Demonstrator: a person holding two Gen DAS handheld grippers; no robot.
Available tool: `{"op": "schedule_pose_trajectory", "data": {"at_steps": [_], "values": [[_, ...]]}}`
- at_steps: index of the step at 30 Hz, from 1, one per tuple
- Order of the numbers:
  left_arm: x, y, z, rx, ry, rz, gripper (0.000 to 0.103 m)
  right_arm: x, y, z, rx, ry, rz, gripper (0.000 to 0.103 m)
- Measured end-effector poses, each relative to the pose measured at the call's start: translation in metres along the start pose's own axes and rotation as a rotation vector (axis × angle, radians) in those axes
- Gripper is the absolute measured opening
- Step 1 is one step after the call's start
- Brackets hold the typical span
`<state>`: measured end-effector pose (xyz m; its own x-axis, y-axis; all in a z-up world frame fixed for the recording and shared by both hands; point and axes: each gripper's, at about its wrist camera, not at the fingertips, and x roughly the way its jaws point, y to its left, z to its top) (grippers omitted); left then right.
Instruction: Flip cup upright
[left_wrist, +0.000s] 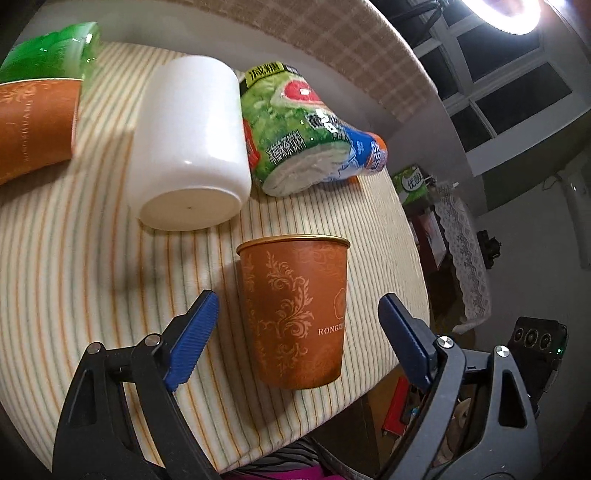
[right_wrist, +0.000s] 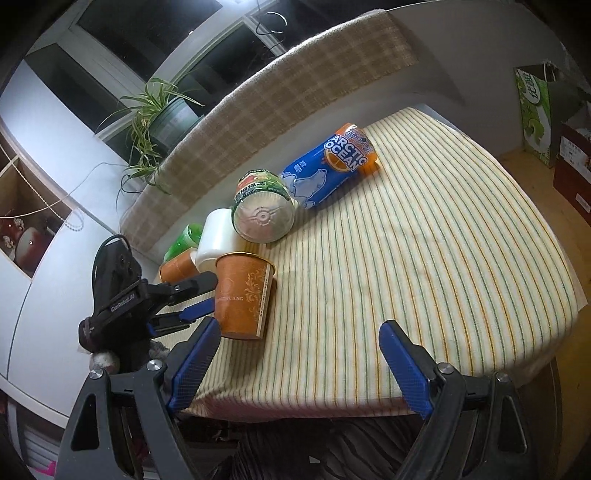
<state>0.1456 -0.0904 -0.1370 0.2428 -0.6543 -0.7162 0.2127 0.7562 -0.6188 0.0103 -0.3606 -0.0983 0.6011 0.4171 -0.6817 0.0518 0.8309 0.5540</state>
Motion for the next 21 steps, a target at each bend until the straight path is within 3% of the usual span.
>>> {"op": "schedule_pose_trajectory", "data": {"at_steps": [2,7,15,21], "values": [[0.005,0.001,0.001,-0.003,0.014,0.005,0.082,0.000,-0.002,0.000,0.000,-0.001,-0.002,0.090],[0.014,0.006,0.003,-0.022,0.030,0.004,0.081,0.000,-0.005,0.000,-0.004,-0.005,-0.014,0.090],[0.019,0.006,0.005,-0.023,0.043,-0.017,0.067,0.005,-0.008,0.000,-0.007,0.004,-0.025,0.090],[0.019,0.003,0.005,-0.007,0.035,-0.006,0.067,0.008,-0.005,0.002,-0.015,0.004,-0.034,0.090]]}}
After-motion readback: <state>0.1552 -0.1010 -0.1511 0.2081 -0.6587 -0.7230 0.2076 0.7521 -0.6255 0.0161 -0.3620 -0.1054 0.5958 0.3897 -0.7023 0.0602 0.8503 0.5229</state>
